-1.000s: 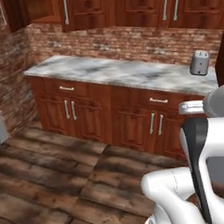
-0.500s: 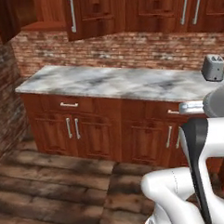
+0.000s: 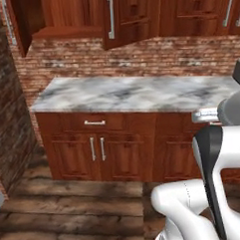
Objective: Close all open cabinet doors.
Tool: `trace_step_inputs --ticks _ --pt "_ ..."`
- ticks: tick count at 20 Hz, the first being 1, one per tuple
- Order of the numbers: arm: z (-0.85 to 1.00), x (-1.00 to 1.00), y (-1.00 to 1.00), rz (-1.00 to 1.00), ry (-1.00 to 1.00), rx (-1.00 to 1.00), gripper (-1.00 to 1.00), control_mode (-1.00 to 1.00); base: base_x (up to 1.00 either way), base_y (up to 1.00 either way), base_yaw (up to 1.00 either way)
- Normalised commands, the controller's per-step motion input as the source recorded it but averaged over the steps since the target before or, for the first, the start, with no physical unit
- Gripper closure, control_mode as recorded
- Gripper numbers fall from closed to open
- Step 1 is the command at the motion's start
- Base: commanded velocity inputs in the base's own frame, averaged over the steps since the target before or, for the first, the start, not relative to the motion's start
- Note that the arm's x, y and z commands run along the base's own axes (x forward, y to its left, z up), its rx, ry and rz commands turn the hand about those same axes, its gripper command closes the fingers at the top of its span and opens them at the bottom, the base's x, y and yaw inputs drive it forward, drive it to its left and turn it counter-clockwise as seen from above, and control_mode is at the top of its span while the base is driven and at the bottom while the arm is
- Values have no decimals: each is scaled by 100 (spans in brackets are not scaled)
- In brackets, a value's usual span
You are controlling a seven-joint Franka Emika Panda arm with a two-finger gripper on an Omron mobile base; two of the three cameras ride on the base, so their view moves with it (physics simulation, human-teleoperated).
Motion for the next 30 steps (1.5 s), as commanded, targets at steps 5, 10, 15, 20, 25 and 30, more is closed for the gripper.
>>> trace_step_inputs --ticks 5,10,15,20,25,30 --pt "0 0 0 0 0 0 -100 100 41 89 -25" --pt "0 0 0 0 0 0 -100 100 54 81 -27" --pt "0 0 0 0 0 0 -100 100 54 59 -26" --pt "0 0 0 0 0 0 -100 100 55 42 -17" --pt "0 0 0 0 0 0 -100 100 50 46 -12" --pt "0 0 0 0 0 0 -100 100 43 44 -3"
